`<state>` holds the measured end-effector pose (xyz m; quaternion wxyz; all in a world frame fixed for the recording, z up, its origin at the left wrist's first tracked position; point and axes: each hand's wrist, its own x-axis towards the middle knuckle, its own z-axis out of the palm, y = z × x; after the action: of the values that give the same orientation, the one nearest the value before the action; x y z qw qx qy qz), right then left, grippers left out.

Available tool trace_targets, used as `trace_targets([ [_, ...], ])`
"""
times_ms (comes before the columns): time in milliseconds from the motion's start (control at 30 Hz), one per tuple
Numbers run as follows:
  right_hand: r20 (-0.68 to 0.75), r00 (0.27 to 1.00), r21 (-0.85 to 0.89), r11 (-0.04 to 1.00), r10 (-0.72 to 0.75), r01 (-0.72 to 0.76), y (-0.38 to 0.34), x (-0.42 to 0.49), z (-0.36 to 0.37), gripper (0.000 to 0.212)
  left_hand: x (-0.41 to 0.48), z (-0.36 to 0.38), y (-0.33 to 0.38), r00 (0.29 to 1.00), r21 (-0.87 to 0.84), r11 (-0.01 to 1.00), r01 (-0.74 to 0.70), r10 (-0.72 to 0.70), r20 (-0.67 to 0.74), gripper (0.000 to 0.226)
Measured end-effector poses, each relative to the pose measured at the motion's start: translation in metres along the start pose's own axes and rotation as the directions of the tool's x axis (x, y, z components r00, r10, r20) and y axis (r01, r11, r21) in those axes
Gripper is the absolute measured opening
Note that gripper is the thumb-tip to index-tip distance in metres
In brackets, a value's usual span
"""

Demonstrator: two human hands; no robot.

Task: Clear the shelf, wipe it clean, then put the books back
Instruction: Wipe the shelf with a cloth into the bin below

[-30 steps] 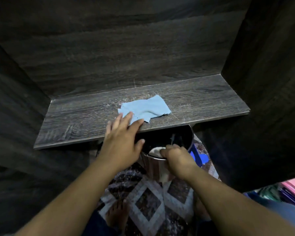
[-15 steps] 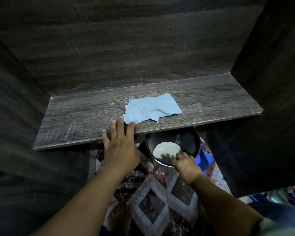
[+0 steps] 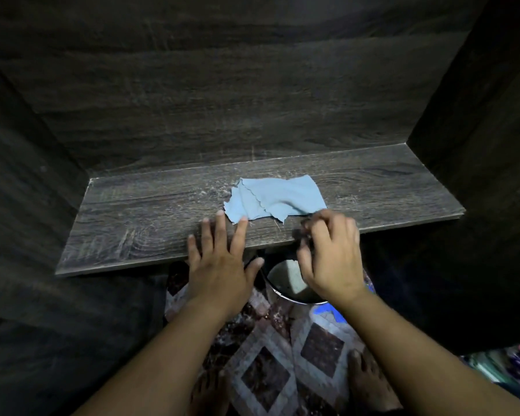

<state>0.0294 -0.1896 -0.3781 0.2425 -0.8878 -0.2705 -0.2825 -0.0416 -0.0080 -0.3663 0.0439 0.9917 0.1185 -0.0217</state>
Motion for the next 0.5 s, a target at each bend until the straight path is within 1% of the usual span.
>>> trace_targets([
  [67, 0.072, 0.997, -0.016, 1.0, -0.013, 0.014, -0.002, 0.03, -0.002, 0.025, 0.002, -0.001, 0.001, 1.0, -0.018, 1.0, 0.003, -0.004, -0.026, 0.064],
  [133, 0.219, 0.975, -0.018, 1.0, -0.018, 0.023, 0.002, 0.059, 0.004, 0.034, 0.005, -0.002, 0.001, 0.999, -0.039, 0.999, 0.006, -0.008, -0.042, 0.058],
  [167, 0.313, 0.949, -0.022, 0.999, -0.036, 0.045, 0.005, 0.071, 0.008, 0.04, 0.006, -0.001, 0.001, 0.999, -0.048, 0.999, 0.008, -0.011, -0.047, 0.056],
  [233, 0.493, 0.864, -0.026, 0.991, -0.103, 0.133, 0.014, 0.088, 0.016, 0.054, 0.008, 0.002, -0.001, 0.997, -0.053, 0.999, 0.014, -0.018, -0.072, 0.055],
  [300, 0.61, 0.781, -0.02, 0.983, -0.131, 0.18, 0.022, 0.093, 0.024, 0.059, 0.01, 0.005, -0.003, 0.995, -0.052, 0.999, 0.018, -0.023, -0.101, 0.06],
  [333, 0.634, 0.763, -0.028, 0.982, -0.129, 0.189, 0.024, 0.093, 0.027, 0.057, 0.01, 0.006, -0.004, 0.994, -0.053, 0.998, 0.018, -0.024, -0.105, 0.065],
  [367, 0.641, 0.759, -0.048, 0.981, -0.116, 0.19, 0.026, 0.091, 0.028, 0.055, 0.01, 0.007, -0.004, 0.994, -0.056, 0.998, 0.017, -0.023, -0.104, 0.068],
  [467, 0.646, 0.762, -0.149, 0.97, -0.053, 0.193, 0.021, 0.088, 0.02, 0.068, 0.008, 0.008, -0.003, 0.992, -0.109, 0.994, 0.021, -0.035, -0.121, 0.07],
  [500, 0.653, 0.756, -0.169, 0.965, -0.043, 0.2, 0.021, 0.085, 0.015, 0.067, 0.008, 0.007, -0.004, 0.991, -0.145, 0.989, 0.021, -0.04, -0.126, 0.072],
])
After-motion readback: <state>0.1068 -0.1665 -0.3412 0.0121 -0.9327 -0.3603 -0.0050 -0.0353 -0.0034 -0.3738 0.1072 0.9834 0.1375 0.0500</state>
